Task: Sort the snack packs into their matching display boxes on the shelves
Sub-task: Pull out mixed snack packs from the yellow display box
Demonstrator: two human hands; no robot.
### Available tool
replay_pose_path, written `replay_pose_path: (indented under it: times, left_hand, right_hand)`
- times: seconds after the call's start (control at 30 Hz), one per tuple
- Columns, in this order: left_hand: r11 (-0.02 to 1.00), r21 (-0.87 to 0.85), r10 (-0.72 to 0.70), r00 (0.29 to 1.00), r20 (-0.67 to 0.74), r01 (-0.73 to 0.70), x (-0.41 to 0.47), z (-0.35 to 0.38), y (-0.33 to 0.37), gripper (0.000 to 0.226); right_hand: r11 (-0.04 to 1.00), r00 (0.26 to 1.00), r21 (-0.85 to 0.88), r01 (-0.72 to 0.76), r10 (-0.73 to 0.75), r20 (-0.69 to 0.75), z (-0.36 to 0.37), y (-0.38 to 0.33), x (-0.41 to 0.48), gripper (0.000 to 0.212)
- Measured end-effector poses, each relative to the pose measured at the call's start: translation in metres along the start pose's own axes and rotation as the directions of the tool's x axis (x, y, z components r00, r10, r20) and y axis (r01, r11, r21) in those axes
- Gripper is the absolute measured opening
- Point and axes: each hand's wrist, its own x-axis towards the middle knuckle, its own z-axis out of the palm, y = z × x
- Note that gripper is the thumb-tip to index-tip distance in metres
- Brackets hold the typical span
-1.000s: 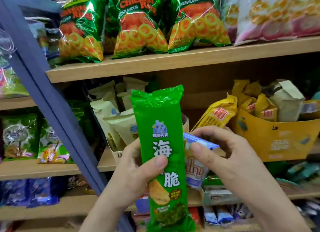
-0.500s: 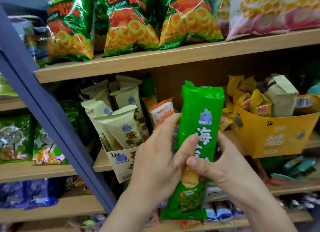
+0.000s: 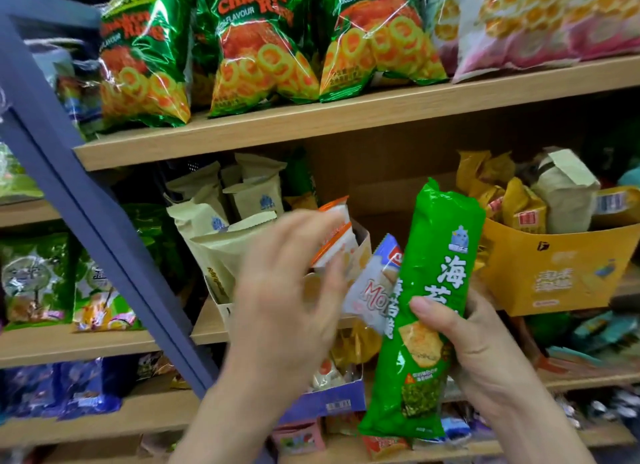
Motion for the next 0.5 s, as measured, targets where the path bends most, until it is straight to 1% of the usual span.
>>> replay_pose_path:
  times: [0.03,0.07,0.1,0.13,0.17,0.2,0.23,0.27,0.37,0.47,0.5]
  left_hand:
    - [0.993,0.121,0.027,0.994,-0.106,-0.014,0.001,-0.015,-0.006,0.045]
    - [0.977,0.211,0.011,0.989,-0.150,0.021,0.003,-0.031,-0.014,0.050]
    - [0.963,0.251,-0.062,0.989,-0.131,0.093,0.006,-0.045,-0.024,0.056]
    - [0.949,0.254,-0.178,0.983,-0.054,0.186,0.009,-0.055,-0.036,0.064]
    - [0.931,0.230,-0.303,0.951,0.056,0.283,0.014,-0.060,-0.048,0.068]
    - [0.909,0.207,-0.395,0.906,0.155,0.361,0.018,-0.060,-0.056,0.068]
    - [0.896,0.205,-0.434,0.875,0.214,0.395,0.023,-0.057,-0.063,0.063]
    - [0.892,0.209,-0.442,0.870,0.221,0.400,0.026,-0.053,-0.068,0.056]
    - [0.893,0.243,-0.415,0.901,0.123,0.378,0.035,-0.048,-0.074,0.045]
    - [0.891,0.349,-0.303,0.953,-0.018,0.290,0.041,-0.062,-0.071,0.041]
    - [0.880,0.392,-0.275,0.961,-0.038,0.268,0.042,-0.066,-0.072,0.041]
  right_hand:
    - [1.000,1.000,-0.019,0.015,-0.015,-0.006,-0.002,-0.001,0.000,0.080]
    - [0.999,1.000,-0.035,0.028,-0.028,-0.008,-0.004,-0.002,0.001,0.079]
    - [0.998,0.999,-0.043,0.038,-0.038,-0.008,-0.005,-0.002,0.001,0.079]
    - [0.998,0.999,-0.050,0.044,-0.044,-0.007,-0.005,-0.002,0.002,0.078]
    - [0.997,0.999,-0.062,0.047,-0.047,-0.004,-0.005,0.000,0.003,0.078]
    - [0.996,0.999,-0.074,0.047,-0.047,0.000,-0.003,0.001,0.004,0.079]
    - [0.996,0.999,-0.081,0.042,-0.041,0.008,-0.001,0.002,0.004,0.080]
    - [0.996,0.999,-0.084,0.032,-0.031,0.019,0.001,0.003,0.004,0.081]
    - [0.994,0.999,-0.105,-0.001,0.006,0.047,0.006,0.004,0.005,0.087]
    - [0.991,0.998,-0.131,-0.011,0.018,0.058,0.008,0.003,0.006,0.090]
    - [0.990,0.998,-0.139,-0.013,0.022,0.060,0.008,0.002,0.007,0.089]
